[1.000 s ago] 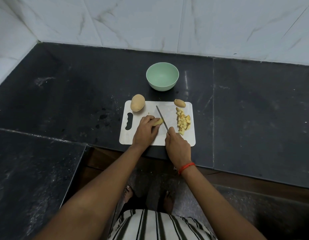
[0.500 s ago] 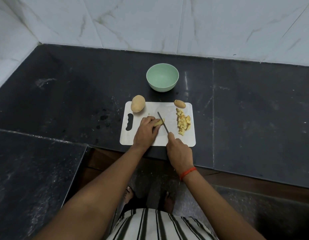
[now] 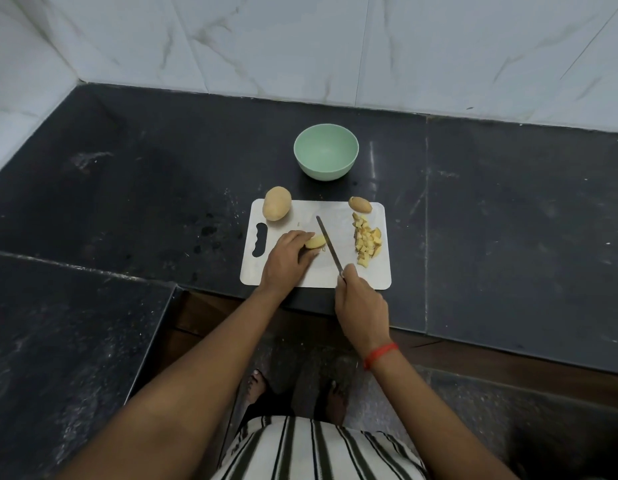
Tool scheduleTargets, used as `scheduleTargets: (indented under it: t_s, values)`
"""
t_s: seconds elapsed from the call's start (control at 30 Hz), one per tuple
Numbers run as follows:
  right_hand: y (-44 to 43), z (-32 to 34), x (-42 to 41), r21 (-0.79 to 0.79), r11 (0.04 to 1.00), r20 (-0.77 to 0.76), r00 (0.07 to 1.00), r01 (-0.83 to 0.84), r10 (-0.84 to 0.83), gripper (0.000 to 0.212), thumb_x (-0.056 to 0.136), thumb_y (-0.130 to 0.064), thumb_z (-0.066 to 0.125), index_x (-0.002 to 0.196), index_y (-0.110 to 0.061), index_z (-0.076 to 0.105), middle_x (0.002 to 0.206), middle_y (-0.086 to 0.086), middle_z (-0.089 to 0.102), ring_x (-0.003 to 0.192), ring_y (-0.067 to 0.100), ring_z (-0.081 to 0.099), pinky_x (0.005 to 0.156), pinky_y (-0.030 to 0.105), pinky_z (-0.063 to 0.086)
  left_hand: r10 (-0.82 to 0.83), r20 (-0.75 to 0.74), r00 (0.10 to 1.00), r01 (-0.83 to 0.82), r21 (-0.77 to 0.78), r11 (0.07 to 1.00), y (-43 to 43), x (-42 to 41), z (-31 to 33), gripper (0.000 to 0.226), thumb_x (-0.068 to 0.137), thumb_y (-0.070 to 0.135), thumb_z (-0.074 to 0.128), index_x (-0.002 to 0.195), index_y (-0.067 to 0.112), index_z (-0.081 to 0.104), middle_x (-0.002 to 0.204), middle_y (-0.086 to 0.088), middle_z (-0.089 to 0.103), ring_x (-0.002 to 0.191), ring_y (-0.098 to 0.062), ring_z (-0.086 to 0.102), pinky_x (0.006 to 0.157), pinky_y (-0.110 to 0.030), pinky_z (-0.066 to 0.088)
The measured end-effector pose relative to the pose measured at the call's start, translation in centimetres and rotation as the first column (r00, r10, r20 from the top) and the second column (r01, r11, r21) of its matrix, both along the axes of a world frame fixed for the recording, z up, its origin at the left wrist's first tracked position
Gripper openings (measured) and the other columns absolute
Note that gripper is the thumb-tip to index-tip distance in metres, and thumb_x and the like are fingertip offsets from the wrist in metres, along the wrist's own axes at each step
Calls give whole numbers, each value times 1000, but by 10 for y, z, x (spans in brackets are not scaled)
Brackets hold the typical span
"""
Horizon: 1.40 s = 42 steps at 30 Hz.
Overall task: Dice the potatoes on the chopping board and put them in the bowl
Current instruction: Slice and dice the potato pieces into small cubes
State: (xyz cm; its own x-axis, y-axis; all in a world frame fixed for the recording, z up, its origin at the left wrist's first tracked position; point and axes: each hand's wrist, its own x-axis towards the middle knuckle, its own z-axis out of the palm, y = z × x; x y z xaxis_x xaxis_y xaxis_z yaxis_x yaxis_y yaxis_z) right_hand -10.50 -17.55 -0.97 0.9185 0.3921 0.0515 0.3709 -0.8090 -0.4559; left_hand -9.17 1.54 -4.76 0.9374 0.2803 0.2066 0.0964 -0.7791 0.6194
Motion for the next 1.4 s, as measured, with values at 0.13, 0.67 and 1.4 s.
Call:
scheduleTargets:
  t_s: [0.13, 0.67, 1.4]
  values:
    - [26, -10, 23, -36, 999, -24, 1000, -18, 18, 11, 105, -26, 38, 109, -17, 42, 81, 7, 63, 66, 32, 62, 53, 32, 33, 13, 48, 999, -14, 21, 1000, -2, -2, -2, 28, 98, 26, 66, 120, 8, 71, 114, -3, 66, 105, -18, 57, 88, -28, 48]
    - [28, -14, 27, -141, 988, 22, 997, -64, 67, 22, 101, -19, 48, 123, -16, 48, 75, 8, 63, 60, 32, 62, 50, 30, 33, 49, 35, 998, -50, 29, 998, -6, 0, -4, 27, 97, 22, 68, 119, 8, 70, 110, -6, 62, 107, -20, 49, 90, -28, 43]
    - [28, -13, 17, -41, 997, 12, 997, -72, 72, 7, 105, -25, 39, 106, -19, 39, 80, 6, 65, 65, 29, 64, 50, 32, 34, 72, 63, 995, -75, 36, 997, -5, -5, -4, 27, 96, 25, 69, 115, 7, 72, 110, -4, 68, 105, -20, 55, 87, -23, 42]
